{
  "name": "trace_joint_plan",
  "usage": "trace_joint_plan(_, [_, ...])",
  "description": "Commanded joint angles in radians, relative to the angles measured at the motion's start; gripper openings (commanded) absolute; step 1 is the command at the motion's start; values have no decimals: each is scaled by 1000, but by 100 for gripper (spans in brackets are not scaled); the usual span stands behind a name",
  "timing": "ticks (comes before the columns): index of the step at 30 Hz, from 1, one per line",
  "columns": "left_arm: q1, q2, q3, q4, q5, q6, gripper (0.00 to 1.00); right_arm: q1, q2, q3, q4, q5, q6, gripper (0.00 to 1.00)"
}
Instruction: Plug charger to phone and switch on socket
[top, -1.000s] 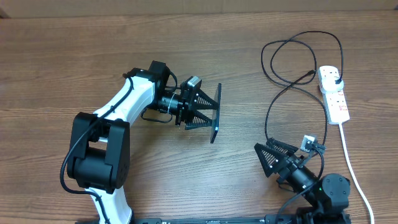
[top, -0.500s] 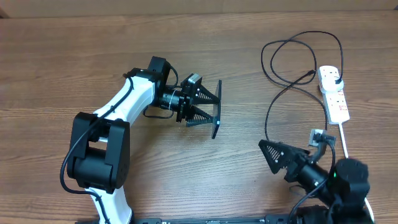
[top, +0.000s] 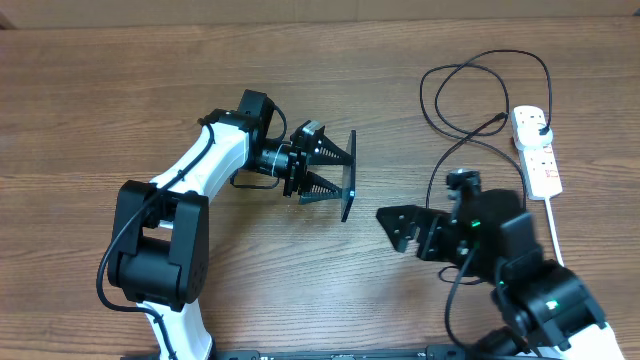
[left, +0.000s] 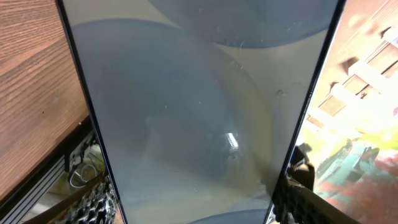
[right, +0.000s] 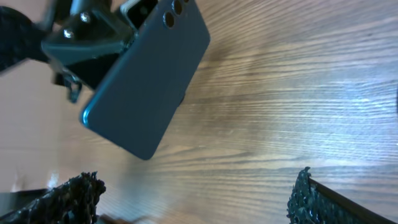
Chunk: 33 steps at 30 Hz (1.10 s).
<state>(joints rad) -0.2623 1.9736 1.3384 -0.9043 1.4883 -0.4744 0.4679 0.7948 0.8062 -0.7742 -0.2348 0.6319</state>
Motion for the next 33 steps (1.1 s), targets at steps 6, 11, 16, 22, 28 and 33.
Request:
trace_joint_plan(6, [-6,3,26,2,20,-28,63,372,5,27,169,496,82,100])
trace_joint_plan(11, [-6,3,26,5,20,-28,63,521,68,26,227,748,82,99])
trace_joint_plan(16, [-6,3,26,20,20,-28,62,583,208,26,294,866,82,100])
trace_joint_plan(22, [-6,3,26,19,20,-28,63,592,372,26,397,925,82,100])
trace_joint_plan(28, [-6,3,26,19,20,-28,63,591,410,26,414,926,82,96])
trace_joint_plan(33, [-6,3,26,20,20,-28,62,591,430,26,422,934,81,85])
